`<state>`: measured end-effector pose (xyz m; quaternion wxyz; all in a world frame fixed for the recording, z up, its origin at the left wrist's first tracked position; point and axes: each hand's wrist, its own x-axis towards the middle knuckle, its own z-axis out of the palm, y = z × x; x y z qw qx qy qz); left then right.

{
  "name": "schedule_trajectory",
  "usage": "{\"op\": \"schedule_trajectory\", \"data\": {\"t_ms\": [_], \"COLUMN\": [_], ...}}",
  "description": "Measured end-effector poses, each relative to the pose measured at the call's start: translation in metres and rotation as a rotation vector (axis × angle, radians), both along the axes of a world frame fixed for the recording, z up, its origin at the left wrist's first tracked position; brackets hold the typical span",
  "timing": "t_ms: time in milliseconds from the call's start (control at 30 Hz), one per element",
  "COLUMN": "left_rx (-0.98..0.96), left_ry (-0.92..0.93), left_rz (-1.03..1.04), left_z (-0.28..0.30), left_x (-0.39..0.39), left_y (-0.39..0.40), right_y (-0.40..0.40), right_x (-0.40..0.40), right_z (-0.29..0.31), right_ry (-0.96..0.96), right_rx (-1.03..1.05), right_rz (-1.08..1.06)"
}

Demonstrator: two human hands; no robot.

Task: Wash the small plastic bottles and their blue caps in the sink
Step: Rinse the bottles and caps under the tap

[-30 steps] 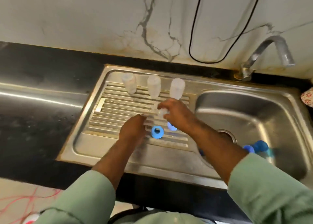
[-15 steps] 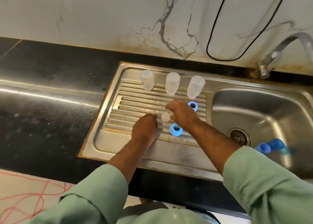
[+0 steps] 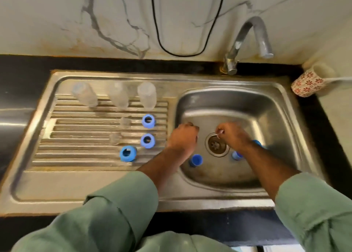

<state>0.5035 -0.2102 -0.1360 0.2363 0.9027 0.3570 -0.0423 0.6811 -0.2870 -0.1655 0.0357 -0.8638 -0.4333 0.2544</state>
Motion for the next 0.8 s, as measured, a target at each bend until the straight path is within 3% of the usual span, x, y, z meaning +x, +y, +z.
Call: {"op": "schedule_trajectory", "data": {"t_ms": [200, 467, 600, 667, 800], "left_rx": [-0.127, -0.216, -0.242, -0.251, -0.284], "left_ry": [0.151, 0.292, 0.312, 0.287, 0.136], "left_rz": [0.106, 0.194, 0.232, 0.279, 0.446], "left_z": [-0.051, -0.090, -0.095, -0.092, -0.070], "left_x": [0.078, 0.109, 0.116, 0.119, 0.127], "left_y": [-0.013, -0.014, -0.015, -0.014, -0.003], "right_y": [0.007, 0.024, 0.023, 0.018, -0.001], "right_x": [0.054, 0.049, 0.055, 0.061, 0.084], "right_z": [-0.051, -0.099, -0.109, -0.100, -0.063], "right_ry": [0.117, 0.139, 0.222, 0.203, 0.228], "right_rx": [-0.234, -0.399, -0.518, -0.438, -0.050], "right_rz": [0.125, 0.400, 0.420, 0.360, 0.219]}}
